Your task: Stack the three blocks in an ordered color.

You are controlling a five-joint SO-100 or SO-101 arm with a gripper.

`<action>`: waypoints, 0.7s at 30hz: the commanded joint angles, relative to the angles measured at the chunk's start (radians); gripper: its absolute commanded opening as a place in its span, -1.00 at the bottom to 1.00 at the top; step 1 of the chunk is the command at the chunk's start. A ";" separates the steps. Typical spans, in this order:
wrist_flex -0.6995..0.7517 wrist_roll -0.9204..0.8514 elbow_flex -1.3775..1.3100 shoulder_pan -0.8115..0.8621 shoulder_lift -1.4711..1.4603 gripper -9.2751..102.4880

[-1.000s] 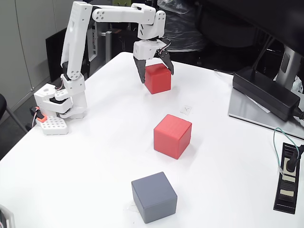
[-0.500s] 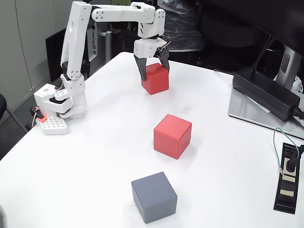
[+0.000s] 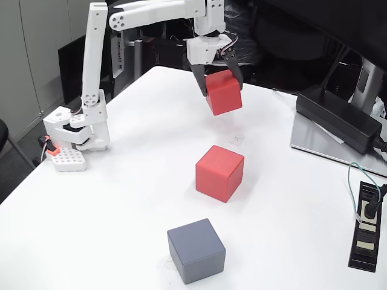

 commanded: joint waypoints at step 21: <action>0.014 -0.061 -0.046 0.371 0.193 -0.67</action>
